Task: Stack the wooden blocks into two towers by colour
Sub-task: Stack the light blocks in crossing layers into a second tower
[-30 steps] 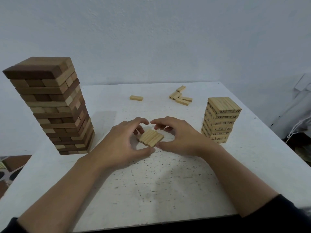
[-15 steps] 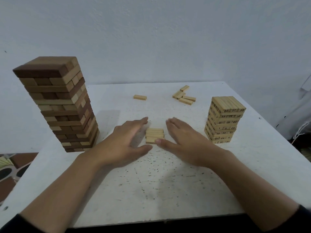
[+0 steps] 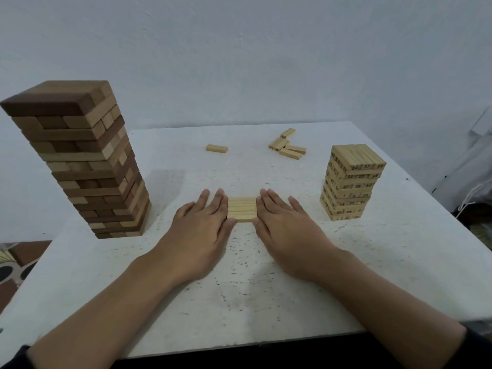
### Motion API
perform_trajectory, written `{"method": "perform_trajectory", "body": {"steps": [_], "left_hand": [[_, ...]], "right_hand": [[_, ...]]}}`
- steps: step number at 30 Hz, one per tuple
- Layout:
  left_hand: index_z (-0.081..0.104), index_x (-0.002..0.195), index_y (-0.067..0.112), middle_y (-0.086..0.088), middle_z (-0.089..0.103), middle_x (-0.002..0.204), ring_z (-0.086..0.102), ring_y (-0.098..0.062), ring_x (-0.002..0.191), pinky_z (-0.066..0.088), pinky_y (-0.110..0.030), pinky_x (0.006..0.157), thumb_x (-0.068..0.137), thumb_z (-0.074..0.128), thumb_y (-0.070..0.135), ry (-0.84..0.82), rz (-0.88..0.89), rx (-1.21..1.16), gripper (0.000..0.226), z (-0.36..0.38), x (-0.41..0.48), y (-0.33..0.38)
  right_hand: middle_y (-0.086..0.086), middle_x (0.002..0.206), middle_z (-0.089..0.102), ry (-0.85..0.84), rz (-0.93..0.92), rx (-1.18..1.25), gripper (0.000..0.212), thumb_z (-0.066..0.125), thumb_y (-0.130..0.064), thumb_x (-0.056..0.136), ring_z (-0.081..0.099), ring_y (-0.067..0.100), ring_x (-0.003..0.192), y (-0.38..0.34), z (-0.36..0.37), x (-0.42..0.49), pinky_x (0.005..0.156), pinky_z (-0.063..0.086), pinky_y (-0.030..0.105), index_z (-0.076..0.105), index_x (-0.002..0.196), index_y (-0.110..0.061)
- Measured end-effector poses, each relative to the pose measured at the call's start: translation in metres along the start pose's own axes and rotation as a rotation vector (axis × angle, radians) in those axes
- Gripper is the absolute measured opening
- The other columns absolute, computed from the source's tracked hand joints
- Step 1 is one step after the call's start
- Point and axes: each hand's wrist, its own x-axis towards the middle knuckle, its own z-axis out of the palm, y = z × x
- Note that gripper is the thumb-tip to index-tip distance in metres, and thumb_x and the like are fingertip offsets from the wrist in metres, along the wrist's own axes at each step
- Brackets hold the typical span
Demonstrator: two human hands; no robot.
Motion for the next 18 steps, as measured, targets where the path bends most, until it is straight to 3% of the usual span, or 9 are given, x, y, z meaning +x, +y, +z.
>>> {"method": "perform_trajectory", "body": {"steps": [2,7,10,14,18], "left_hand": [[0.005,0.164,0.023,0.009,-0.002,0.171,-0.01,-0.012,0.157,0.005,-0.033,0.126,0.105,0.003,0.053,-0.003,-0.001,-0.008,0.067,-0.001,-0.001,0.0],[0.004,0.164,0.023,0.008,-0.001,0.171,-0.007,-0.012,0.157,0.009,-0.035,0.126,0.097,-0.008,0.062,-0.008,0.02,0.052,0.079,-0.003,-0.003,-0.003],[0.006,0.164,0.024,0.01,0.004,0.171,-0.002,-0.01,0.157,0.011,-0.037,0.124,0.101,0.012,0.064,-0.022,0.033,-0.019,0.075,-0.013,-0.003,-0.008],[0.009,0.163,0.033,0.015,0.018,0.167,0.01,-0.008,0.153,0.013,-0.042,0.12,0.098,0.034,0.069,-0.012,0.033,-0.181,0.078,-0.024,0.0,-0.011],[0.024,0.158,0.04,0.019,0.03,0.154,0.018,-0.005,0.141,0.019,-0.036,0.108,0.085,0.026,0.082,-0.004,0.074,-0.18,0.084,-0.024,0.007,-0.017]], "right_hand": [[0.003,0.171,0.001,0.007,-0.004,0.015,0.057,0.013,-0.037,0.11,-0.006,0.012,0.156,0.0,0.0,0.0,0.128,-0.001,0.041,0.008,0.162,-0.011],[0.001,0.171,0.004,0.012,-0.022,0.078,0.06,0.018,-0.043,0.11,-0.002,0.009,0.156,0.006,-0.001,0.0,0.127,-0.001,0.036,0.012,0.162,-0.013],[-0.003,0.169,0.015,0.047,-0.022,0.227,0.068,0.031,-0.053,0.106,0.008,0.007,0.154,0.01,-0.011,-0.001,0.126,0.006,0.032,0.017,0.162,-0.016],[-0.008,0.162,0.029,0.072,-0.023,0.26,0.077,0.044,-0.064,0.099,0.023,0.012,0.148,0.015,-0.023,0.003,0.123,0.019,0.04,0.021,0.161,-0.024],[-0.011,0.152,0.033,0.035,-0.03,0.316,0.076,0.054,-0.062,0.095,0.025,0.009,0.139,0.02,-0.028,0.008,0.116,0.016,0.035,0.026,0.159,-0.032]]}}
